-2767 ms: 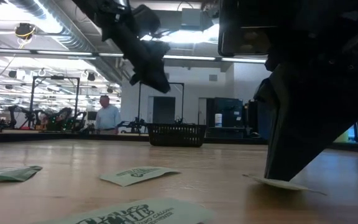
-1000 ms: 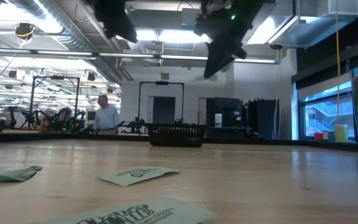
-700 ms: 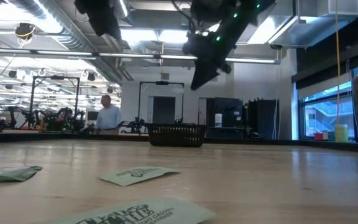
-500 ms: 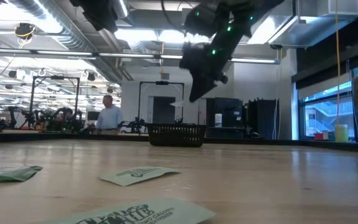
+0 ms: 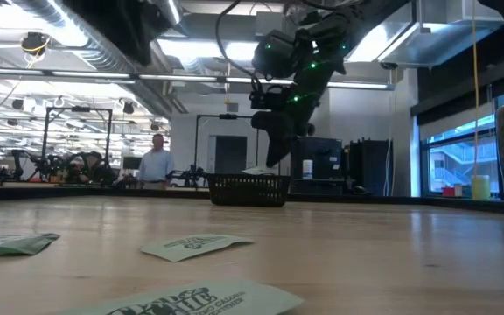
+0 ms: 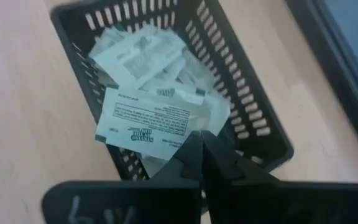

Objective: Pick and place Stevia / Truvia into bins
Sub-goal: Put the white stevia packet into the black bin, then put the green stevia packet into the black bin

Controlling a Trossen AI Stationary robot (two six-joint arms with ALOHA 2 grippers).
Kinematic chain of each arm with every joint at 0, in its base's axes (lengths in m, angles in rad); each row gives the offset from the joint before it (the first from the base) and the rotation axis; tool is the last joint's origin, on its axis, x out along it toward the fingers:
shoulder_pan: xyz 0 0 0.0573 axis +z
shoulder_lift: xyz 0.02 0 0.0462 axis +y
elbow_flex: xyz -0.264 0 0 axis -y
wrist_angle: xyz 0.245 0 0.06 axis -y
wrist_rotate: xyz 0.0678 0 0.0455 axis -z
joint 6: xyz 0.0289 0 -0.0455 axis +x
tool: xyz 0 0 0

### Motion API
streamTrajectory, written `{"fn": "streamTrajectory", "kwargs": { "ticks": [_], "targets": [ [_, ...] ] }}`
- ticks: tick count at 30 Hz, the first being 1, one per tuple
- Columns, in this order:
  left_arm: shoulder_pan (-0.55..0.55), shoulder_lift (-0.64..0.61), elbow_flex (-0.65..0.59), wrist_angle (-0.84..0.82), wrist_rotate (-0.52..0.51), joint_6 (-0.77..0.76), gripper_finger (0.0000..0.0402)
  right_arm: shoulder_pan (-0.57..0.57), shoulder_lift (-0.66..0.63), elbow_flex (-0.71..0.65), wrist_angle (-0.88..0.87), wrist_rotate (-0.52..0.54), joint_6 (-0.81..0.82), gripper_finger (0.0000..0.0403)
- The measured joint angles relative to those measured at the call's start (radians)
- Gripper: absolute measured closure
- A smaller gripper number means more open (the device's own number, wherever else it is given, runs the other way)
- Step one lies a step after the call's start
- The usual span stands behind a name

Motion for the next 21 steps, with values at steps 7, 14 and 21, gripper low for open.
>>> {"fn": "streamTrajectory", "kwargs": {
  "ticks": [7,14,21],
  "targets": [
    [-0.039,0.133,0.000,0.005,0.003,-0.007,0.0327,-0.013,0.000,0.000,0.047,0.002,-0.027,0.0373],
    [-0.072,0.224,0.000,0.047,0.003,-0.010,0.0327,-0.027,0.000,0.000,0.046,0.002,-0.027,0.0365],
    [-0.104,0.282,0.000,0.123,0.011,-0.005,0.0327,-0.029,0.000,0.000,0.055,0.002,-0.031,0.0365]
  ]
}}
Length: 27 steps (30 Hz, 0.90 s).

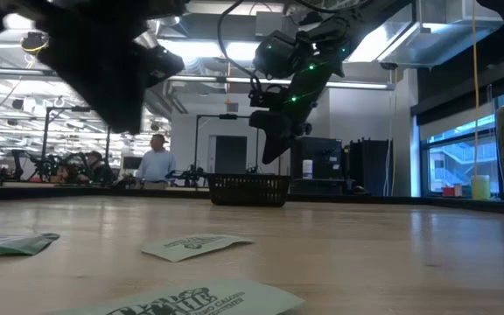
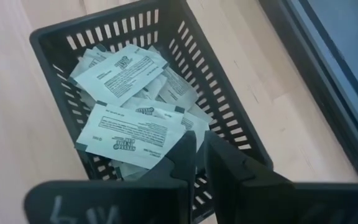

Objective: Pick and place Stevia / Truvia into bins
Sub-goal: Put the green stevia packet into the black bin

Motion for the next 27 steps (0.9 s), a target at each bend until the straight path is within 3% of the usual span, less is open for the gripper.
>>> {"fn": "streamTrajectory", "kwargs": {
  "ticks": [8,14,20,27],
  "targets": [
    [-0.054,0.094,0.000,0.008,0.138,0.058,0.0327,-0.008,0.000,0.000,0.000,0.000,-0.018,0.0366],
    [-0.085,0.158,0.000,0.023,0.143,0.058,0.0323,-0.014,0.000,0.000,-0.001,0.000,-0.018,0.0366],
    [-0.093,0.197,0.000,0.128,0.143,0.052,0.0294,-0.013,0.000,0.000,-0.002,0.000,-0.018,0.0366],
    [-0.092,0.241,0.004,0.121,0.178,0.017,0.0278,-0.013,0.000,0.000,-0.004,0.000,-0.022,0.0366]
  ]
}}
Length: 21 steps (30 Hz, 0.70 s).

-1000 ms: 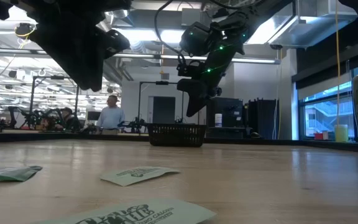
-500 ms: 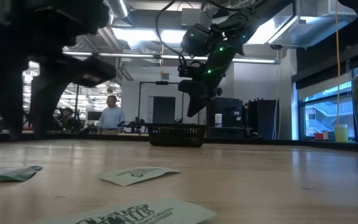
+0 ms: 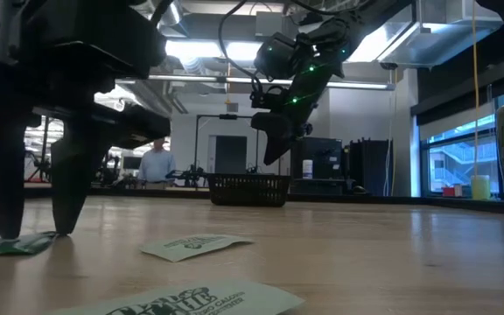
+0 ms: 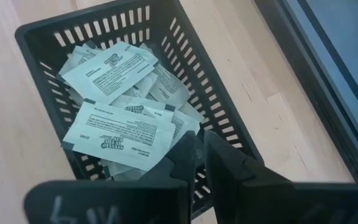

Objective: Pick and place Stevia / Truvia into bins
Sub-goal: Put the green stevia packet into the black bin

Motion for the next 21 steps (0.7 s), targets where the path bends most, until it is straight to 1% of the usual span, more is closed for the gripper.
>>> {"fn": "streamTrajectory", "kwargs": {
  "ticks": [6,13,16,19,21],
  "targets": [
    [0.001,0.022,0.000,-0.004,0.007,-0.048,0.0315,0.000,0.000,0.000,0.000,0.000,0.000,0.0366],
    [0.000,0.024,-0.001,-0.006,0.024,-0.050,0.0364,0.000,0.000,0.000,0.001,0.000,-0.003,0.0366],
    [0.002,0.023,-0.002,-0.009,0.061,-0.042,0.0388,0.000,-0.005,0.000,0.000,0.000,-0.011,0.0366],
    [0.015,0.009,-0.002,-0.024,0.105,-0.052,0.0396,0.000,-0.026,0.000,0.000,0.000,-0.011,0.0366],
    [0.022,-0.008,-0.005,-0.049,0.111,-0.069,0.0397,0.000,-0.048,0.000,-0.008,0.000,-0.011,0.0366]
  ]
}}
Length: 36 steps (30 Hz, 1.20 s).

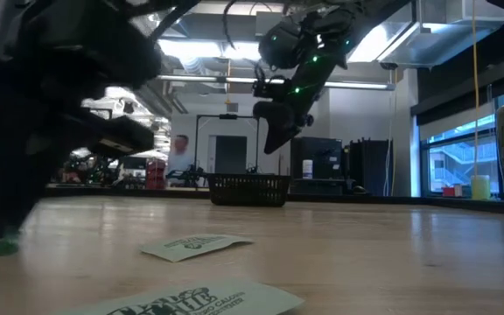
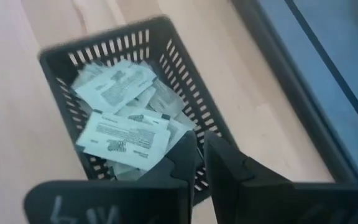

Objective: Pick and place Stevia / Truvia into bins
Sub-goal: Put the green stevia packet into the black bin

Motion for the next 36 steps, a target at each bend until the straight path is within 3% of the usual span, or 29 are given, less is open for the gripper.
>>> {"fn": "streamTrajectory", "kwargs": {
  "ticks": [10,15,21,29,36],
  "targets": [
    [0.138,-0.200,-0.004,-0.112,-0.079,-0.107,0.0398,0.043,-0.186,0.000,-0.181,-0.071,0.014,0.0366],
    [0.282,-0.312,-0.001,-0.105,-0.210,-0.248,0.0398,0.091,-0.277,0.000,-0.312,-0.182,0.065,0.0366],
    [0.496,-0.411,-0.001,-0.090,-0.302,-0.267,0.0398,0.176,-0.340,0.000,-0.379,-0.192,0.162,0.0366],
    [0.752,-0.384,-0.001,0.098,-0.316,-0.081,0.0398,0.299,-0.331,-0.002,-0.372,-0.191,0.262,0.0366],
    [0.877,-0.266,0.000,0.255,-0.211,0.012,0.0398,0.366,-0.314,-0.006,-0.352,-0.174,0.358,0.0366]
  ]
}}
